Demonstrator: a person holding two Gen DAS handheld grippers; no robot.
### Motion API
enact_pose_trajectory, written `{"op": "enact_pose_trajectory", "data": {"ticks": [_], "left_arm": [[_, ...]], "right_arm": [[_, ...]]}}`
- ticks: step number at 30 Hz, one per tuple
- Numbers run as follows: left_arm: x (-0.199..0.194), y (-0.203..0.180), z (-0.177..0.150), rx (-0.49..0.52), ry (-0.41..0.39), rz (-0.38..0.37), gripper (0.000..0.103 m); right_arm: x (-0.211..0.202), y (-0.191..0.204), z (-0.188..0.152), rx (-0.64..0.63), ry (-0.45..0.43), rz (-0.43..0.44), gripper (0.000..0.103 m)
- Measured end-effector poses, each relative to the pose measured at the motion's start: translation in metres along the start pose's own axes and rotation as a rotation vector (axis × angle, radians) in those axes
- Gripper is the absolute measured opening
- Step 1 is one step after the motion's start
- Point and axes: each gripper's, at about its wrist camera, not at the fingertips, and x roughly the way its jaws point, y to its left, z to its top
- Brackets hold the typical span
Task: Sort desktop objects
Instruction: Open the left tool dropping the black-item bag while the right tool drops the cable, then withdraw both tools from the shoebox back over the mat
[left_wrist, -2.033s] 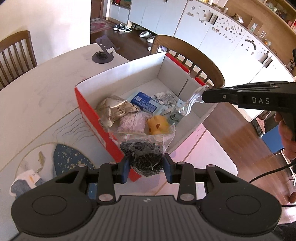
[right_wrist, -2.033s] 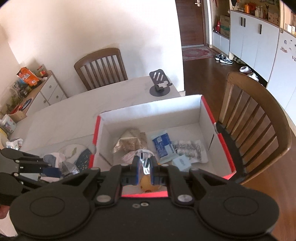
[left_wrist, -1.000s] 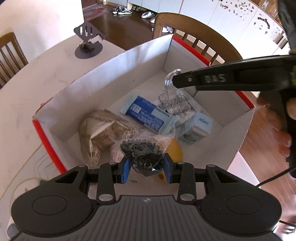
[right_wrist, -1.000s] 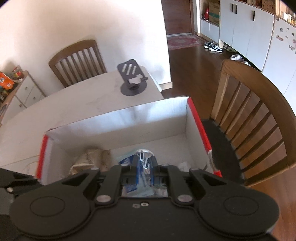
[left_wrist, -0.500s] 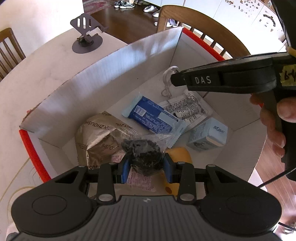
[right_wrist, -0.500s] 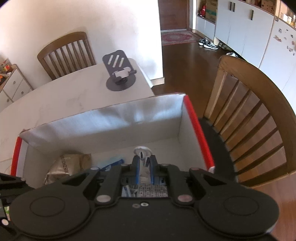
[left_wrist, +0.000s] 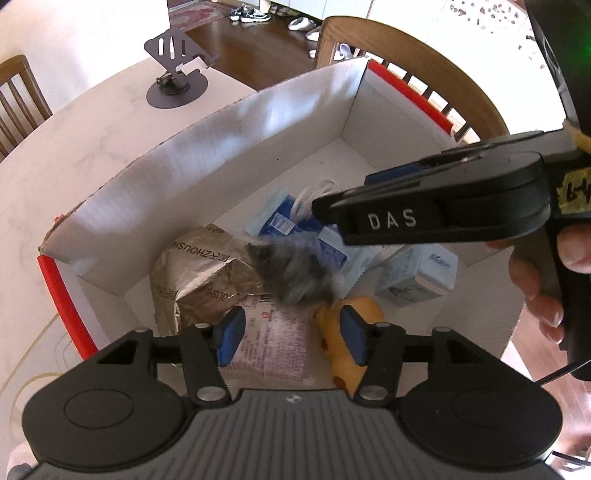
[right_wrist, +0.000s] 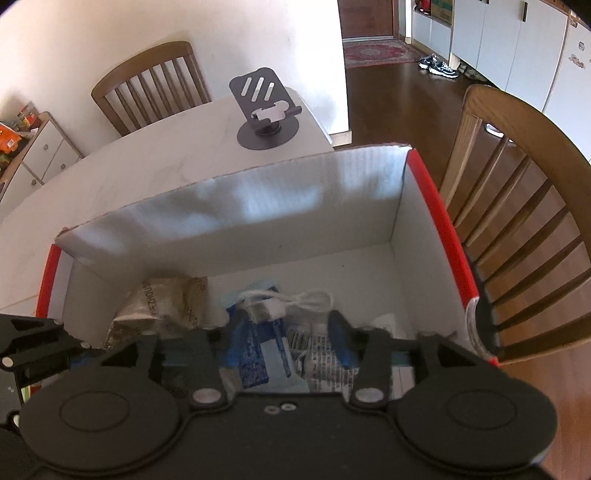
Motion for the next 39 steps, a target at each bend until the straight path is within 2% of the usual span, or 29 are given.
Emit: {"op": "enact_pose_trajectory", "data": {"ticks": [7, 17, 24, 26, 30, 33, 35, 39], "left_arm": [[-0.014, -0.005, -0.007, 0.0, -0.019, -0.024, 0.055], [-0.042, -0.01, -0.021, -0.003, -0.062, -0.054, 0.055], [-0.061, -0.011, -0.03, -0.008, -0.1, -0.066, 0.056], [-0.066, -0.011, -0.033, -0.011, -0.109, -0.065, 0.064], [-0.075, -0.012, -0.038, -0.011, -0.127, -0.053, 0.066], [-0.078, -0.011, -0.043, -0.014, -0.131, -0.051, 0.068], [-0.08, -0.011, -0.047, -0.014, -0.133, -0.045, 0.079], [-0.084, -0.01, -0.055, -0.023, -0.138, -0.054, 0.086]], "right_arm": [[-0.011, 0.001, -0.005, 0.013, 0.004, 0.005, 0.058], [-0.038, 0.006, -0.015, 0.022, -0.016, 0.009, 0.059], [-0.062, 0.013, -0.022, 0.01, -0.05, 0.025, 0.068], [-0.067, 0.015, -0.024, 0.011, -0.056, 0.023, 0.073], [-0.076, 0.016, -0.03, 0.015, -0.069, 0.03, 0.081], [-0.082, 0.016, -0.034, 0.025, -0.083, 0.025, 0.083], [-0.085, 0.016, -0.035, 0.037, -0.091, 0.021, 0.085], [-0.092, 0.019, -0.04, 0.045, -0.103, 0.025, 0.088]]}}
